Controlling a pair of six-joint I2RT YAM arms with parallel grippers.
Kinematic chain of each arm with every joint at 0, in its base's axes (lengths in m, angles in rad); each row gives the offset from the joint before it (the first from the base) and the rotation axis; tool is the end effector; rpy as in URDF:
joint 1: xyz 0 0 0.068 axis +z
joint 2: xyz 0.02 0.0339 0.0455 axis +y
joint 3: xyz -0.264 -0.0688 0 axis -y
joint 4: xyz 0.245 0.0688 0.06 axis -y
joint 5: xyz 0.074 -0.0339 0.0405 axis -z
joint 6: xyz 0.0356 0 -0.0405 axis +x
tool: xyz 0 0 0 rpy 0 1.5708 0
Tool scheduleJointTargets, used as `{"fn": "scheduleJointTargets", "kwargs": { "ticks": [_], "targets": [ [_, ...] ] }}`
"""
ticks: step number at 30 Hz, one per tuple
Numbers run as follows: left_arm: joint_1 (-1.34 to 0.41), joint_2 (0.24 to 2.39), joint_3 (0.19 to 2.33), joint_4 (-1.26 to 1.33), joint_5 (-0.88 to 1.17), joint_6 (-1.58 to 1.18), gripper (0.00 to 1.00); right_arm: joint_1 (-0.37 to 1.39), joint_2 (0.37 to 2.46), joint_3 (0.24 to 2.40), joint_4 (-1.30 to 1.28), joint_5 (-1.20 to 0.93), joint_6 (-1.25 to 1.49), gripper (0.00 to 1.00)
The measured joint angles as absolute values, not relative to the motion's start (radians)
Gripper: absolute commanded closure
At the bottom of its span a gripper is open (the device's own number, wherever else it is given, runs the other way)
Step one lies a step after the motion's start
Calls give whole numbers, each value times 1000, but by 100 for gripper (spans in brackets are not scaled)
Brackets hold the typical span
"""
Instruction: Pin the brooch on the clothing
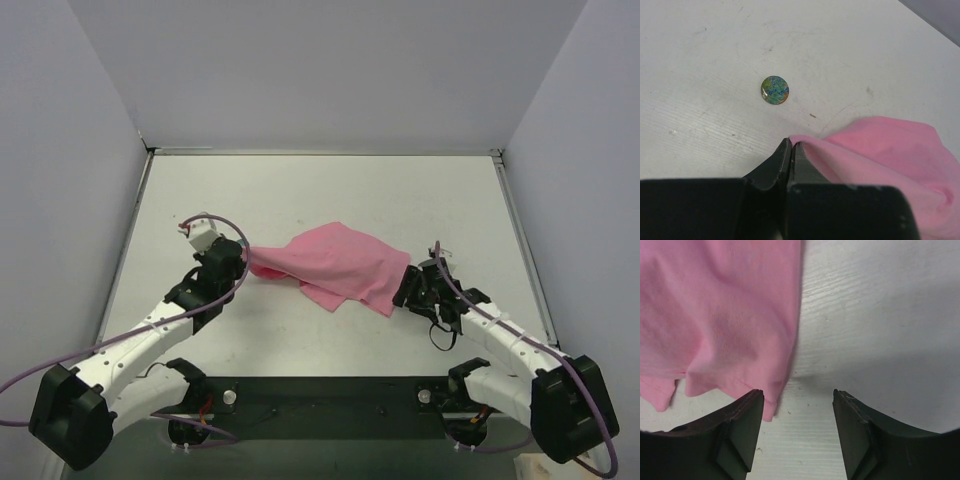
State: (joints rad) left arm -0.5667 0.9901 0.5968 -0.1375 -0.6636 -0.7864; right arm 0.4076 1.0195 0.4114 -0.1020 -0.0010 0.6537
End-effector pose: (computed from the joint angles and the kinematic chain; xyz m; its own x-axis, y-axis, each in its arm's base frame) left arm 0.1910 -0.0956 0.2441 -0.2838 -0.4803 -0.8299 -0.3201 0.8633 -0.3902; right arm 0.1838 0.0794 0.1762 -0.7166 0.3530 -0.6016 0.0487 0.8857 0.4617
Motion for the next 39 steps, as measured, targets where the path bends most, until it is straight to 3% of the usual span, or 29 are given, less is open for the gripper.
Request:
{"fn": "scheduleJointTargets", "kwargs": {
  "ticks": [5, 8, 10, 12, 13, 14, 15, 21, 28, 39],
  "targets": [
    [-557, 995, 594, -119, -640, -778, 100, 367, 1110, 387, 16, -147, 702, 49],
    [-553, 997, 590, -110, -629, -774, 100, 366, 1162, 387, 94, -214, 725, 67],
    [-551, 999, 590, -108, -622, -773, 100, 366, 1200, 388, 128, -245, 739, 68],
    [-548, 999, 589, -108, -618, -773, 100, 365, 1228, 392, 152, -265, 759, 77],
    [-547, 999, 589, -108, -617, -773, 100, 365, 1242, 395, 162, -274, 765, 91],
    [-546, 999, 589, -108, -615, -773, 100, 364, 1256, 396, 170, -286, 779, 97],
    [-546, 999, 589, -108, -614, -773, 100, 361, 1268, 397, 176, -291, 785, 100],
    [-541, 999, 589, -108, -611, -771, 100, 355, 1286, 404, 171, -304, 818, 100],
    [-540, 997, 593, -106, -595, -746, 100, 334, 1180, 451, -9, -230, 759, 100],
    [-534, 1091, 847, -34, -513, -634, 100, 251, 1111, 849, -118, -195, 606, 100]
  ]
}}
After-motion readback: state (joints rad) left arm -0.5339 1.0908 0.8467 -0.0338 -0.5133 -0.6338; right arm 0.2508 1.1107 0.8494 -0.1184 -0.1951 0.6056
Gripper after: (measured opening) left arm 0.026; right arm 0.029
